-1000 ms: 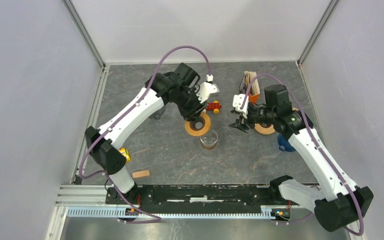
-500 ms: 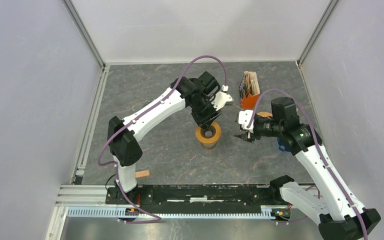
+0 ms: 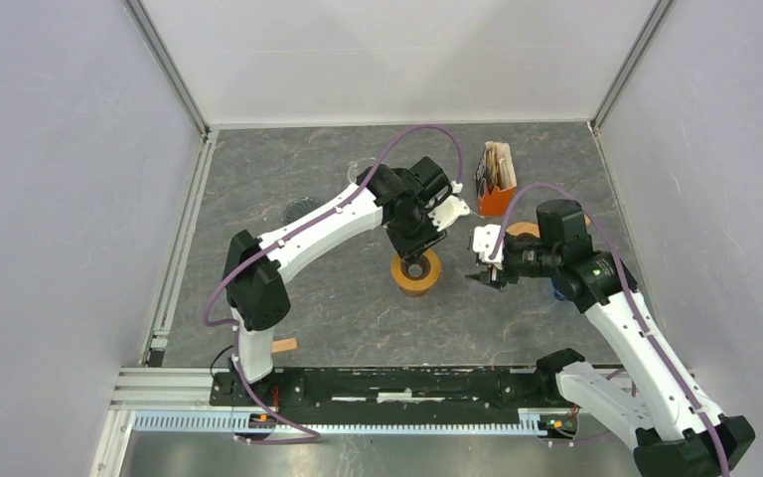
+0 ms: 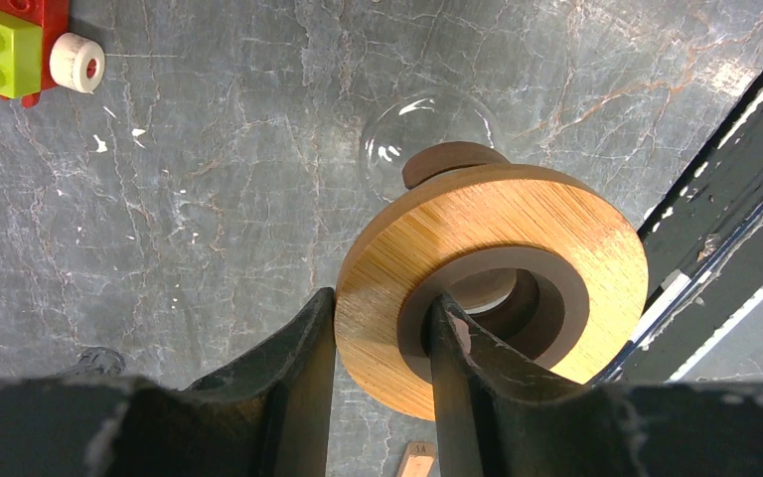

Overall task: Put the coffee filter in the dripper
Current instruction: Place the dripper holder onto the coffee server, then pick up the coffee dripper from the center of the board.

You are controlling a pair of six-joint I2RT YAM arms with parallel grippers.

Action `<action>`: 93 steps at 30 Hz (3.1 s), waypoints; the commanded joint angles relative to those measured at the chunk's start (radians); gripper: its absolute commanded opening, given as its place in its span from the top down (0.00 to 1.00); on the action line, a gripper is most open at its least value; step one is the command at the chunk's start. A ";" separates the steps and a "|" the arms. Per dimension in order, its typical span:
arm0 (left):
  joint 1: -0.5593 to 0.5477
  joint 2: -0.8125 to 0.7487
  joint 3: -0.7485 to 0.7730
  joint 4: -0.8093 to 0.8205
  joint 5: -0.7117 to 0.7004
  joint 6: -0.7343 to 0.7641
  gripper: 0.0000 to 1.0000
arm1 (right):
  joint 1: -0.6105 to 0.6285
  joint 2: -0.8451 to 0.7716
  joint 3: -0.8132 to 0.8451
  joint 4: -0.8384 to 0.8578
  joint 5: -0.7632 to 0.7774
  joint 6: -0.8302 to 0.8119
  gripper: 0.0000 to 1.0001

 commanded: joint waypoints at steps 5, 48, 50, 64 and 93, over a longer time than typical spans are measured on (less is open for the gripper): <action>-0.012 -0.017 -0.017 0.051 -0.024 -0.046 0.74 | 0.001 -0.017 -0.014 0.022 -0.008 -0.004 0.40; -0.017 -0.171 0.023 0.057 -0.126 -0.007 0.10 | -0.022 0.023 -0.030 0.089 0.073 0.101 0.36; -0.016 -0.190 0.025 0.068 -0.163 -0.006 0.09 | -0.022 0.029 -0.028 0.097 0.079 0.107 0.36; 0.109 -0.292 0.010 0.139 -0.183 -0.094 0.05 | -0.033 0.121 0.041 0.098 0.102 0.120 0.33; 0.504 -0.901 -0.819 0.694 -0.100 -0.145 0.00 | -0.100 0.207 0.137 0.189 0.387 0.346 0.26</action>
